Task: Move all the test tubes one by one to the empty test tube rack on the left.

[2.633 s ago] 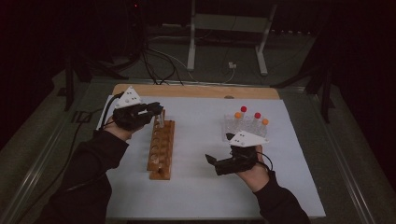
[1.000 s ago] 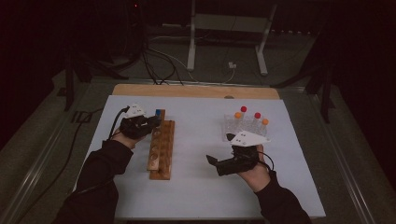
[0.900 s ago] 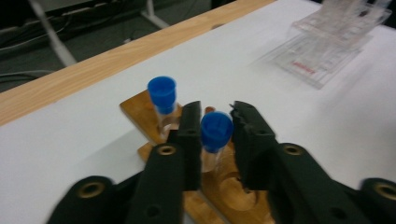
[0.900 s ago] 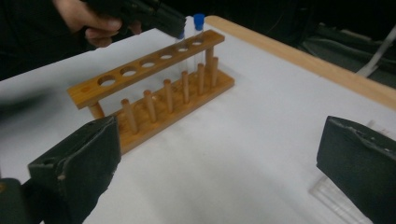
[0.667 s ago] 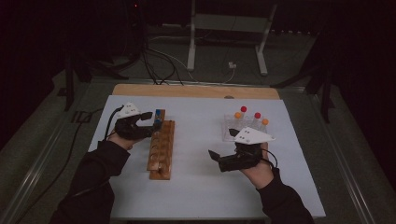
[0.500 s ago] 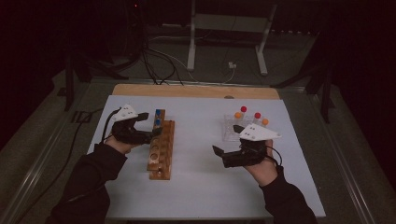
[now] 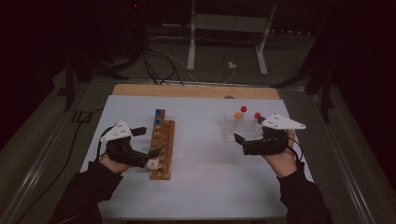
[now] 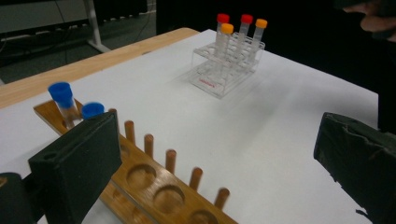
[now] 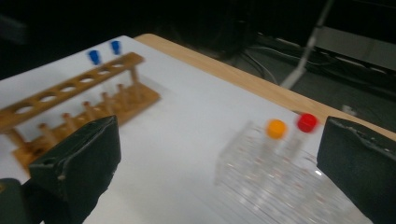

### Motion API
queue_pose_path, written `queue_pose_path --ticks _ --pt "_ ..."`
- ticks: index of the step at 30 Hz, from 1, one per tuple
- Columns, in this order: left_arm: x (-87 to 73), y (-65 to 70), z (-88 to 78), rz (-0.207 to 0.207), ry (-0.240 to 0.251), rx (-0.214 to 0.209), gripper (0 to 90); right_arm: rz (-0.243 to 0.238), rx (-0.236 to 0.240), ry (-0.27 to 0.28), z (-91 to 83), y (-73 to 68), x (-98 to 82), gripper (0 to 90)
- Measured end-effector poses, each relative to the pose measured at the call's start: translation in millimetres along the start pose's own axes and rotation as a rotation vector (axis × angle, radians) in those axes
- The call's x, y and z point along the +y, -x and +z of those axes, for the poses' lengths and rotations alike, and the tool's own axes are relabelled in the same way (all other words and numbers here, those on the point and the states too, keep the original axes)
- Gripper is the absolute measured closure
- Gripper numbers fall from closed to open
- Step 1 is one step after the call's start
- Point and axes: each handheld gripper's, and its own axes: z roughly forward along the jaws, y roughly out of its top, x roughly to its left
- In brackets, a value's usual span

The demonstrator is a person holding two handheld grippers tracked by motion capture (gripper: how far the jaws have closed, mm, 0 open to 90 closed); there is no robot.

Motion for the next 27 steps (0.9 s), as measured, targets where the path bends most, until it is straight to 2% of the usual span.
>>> queue_pose_path --ticks 3,4,8,15,16,23,27 --pt "-5.7 2.8 -2.9 -0.004 0.001 -0.007 1.6 0.008 -0.048 -0.007 -2.0 10.6 -4.4 0.0" --pt "-7.4 3.2 -3.9 -0.007 0.004 -0.013 1.6 0.014 -0.057 -0.008 -2.8 14.2 -6.4 0.0" --pt "-11.3 4.3 -6.8 -0.005 0.009 0.009 1.6 0.033 -0.098 -0.023 -3.7 26.5 -16.5 0.0" --pt "-13.1 4.5 -10.0 -0.006 0.018 0.002 1.7 0.072 -0.159 -0.066 0.3 45.2 -37.7 2.0" --pt "-13.5 4.7 -10.0 -0.005 0.017 0.003 1.6 0.08 -0.166 -0.071 1.3 47.3 -40.7 5.2" --pt "-14.7 5.8 -9.1 -0.006 0.012 -0.007 1.7 0.123 -0.21 -0.128 12.5 62.0 -58.9 9.5" --pt "-15.5 6.2 -8.3 -0.002 0.009 0.001 1.7 0.151 -0.227 -0.162 19.7 69.4 -66.5 20.9"
